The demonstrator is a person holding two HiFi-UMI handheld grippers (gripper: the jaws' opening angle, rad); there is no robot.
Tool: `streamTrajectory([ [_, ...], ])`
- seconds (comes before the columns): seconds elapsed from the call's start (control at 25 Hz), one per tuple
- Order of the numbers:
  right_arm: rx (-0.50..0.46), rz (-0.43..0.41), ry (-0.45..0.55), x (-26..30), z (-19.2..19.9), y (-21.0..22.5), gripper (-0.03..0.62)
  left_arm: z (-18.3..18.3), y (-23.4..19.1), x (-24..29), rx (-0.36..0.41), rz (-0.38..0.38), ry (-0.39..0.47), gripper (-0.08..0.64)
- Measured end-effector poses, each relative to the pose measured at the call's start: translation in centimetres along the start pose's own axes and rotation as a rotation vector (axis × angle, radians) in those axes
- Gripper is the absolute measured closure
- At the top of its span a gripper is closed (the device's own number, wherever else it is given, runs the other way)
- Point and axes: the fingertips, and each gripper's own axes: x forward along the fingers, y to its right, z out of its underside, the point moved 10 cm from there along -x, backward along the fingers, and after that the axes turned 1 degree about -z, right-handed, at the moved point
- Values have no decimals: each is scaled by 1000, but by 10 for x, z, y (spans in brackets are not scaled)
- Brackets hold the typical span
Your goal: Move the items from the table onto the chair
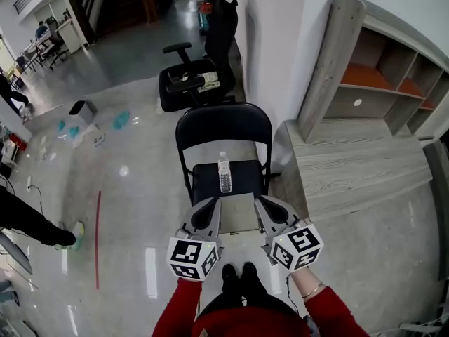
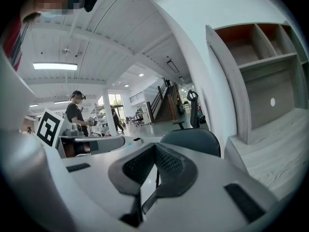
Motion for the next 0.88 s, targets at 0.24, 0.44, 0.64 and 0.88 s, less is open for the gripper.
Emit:
streamTrajectory([
  [0.24,-9,-9,-6,2,-3,-4,580,-4,-5,-4,7,-7,8,552],
  [0.44,-16,-13,-14,2,-4,-5,580,-5,-5,-9,7,-13,13,552],
  [0.64,-11,-16,-2,-3,-8,-8,580,-6,-2,-16,4,-12,18,552],
  [0.88,-17,-2,-4,-10,-7,-12,580,-8,2,-20,3,-7,24,552],
])
